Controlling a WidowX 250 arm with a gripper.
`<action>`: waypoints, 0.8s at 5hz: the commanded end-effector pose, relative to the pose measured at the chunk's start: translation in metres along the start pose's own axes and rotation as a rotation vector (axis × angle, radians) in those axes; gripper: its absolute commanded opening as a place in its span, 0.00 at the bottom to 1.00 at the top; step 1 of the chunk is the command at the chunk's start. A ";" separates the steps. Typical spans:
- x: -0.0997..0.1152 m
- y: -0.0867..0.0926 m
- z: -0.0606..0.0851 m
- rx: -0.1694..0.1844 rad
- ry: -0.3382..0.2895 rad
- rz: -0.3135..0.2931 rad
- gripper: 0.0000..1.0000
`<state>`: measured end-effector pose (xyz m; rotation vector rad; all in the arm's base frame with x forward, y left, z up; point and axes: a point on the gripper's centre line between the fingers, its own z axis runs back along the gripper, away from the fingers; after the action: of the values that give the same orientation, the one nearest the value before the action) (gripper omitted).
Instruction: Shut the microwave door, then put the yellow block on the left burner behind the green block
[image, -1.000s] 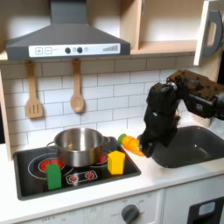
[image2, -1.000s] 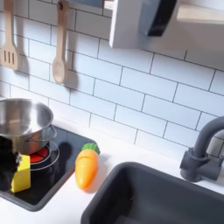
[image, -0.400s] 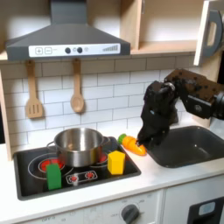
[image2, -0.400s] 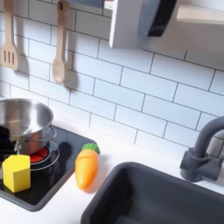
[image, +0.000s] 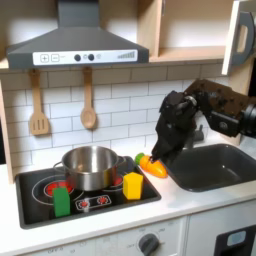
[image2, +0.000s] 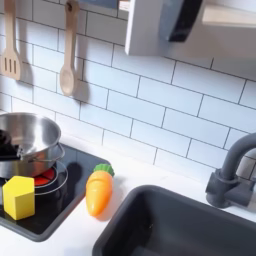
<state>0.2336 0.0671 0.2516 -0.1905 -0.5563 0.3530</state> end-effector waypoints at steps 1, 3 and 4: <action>0.021 -0.003 -0.003 -0.034 -0.088 -0.004 0.00; 0.047 -0.008 0.003 -0.066 -0.153 0.039 0.00; 0.057 -0.005 0.007 -0.073 -0.179 0.065 0.00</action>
<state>0.2755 0.0859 0.2849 -0.2478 -0.7378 0.4216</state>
